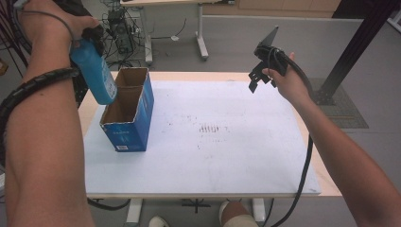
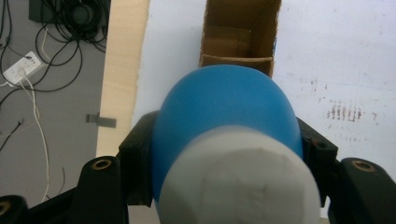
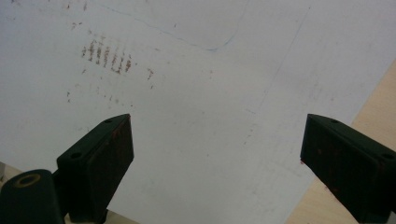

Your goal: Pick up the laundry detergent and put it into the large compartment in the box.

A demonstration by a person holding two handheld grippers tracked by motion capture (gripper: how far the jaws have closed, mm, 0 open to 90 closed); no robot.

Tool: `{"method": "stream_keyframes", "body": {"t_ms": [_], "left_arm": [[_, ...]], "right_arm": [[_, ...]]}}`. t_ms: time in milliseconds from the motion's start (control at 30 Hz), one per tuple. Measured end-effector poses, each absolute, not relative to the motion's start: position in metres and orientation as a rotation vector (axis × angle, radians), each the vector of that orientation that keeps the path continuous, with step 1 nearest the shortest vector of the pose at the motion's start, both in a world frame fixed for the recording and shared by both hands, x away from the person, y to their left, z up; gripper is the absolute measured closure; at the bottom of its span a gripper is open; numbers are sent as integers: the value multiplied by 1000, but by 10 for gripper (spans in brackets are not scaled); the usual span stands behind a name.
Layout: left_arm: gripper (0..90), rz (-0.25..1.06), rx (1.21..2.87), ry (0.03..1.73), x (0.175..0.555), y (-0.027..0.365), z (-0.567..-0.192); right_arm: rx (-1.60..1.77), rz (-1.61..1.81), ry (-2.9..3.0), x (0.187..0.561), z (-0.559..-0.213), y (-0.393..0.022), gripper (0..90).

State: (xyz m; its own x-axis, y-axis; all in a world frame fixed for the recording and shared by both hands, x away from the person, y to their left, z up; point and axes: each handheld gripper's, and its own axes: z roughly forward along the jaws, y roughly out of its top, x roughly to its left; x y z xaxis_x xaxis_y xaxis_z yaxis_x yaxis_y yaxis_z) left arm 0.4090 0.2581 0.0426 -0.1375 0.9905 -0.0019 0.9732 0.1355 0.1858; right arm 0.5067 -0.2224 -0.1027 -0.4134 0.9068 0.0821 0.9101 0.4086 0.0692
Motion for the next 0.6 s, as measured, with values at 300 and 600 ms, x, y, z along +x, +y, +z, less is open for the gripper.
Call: {"method": "stream_keyframes", "body": {"t_ms": [300, 600], "left_arm": [[378, 195, 1994, 2260, 415, 255, 26], [378, 176, 2005, 2247, 418, 252, 15]], "right_arm": [[-1681, -160, -2608, 507, -106, -224, 94], [-1684, -159, -2598, 507, -108, -227, 94]]}}
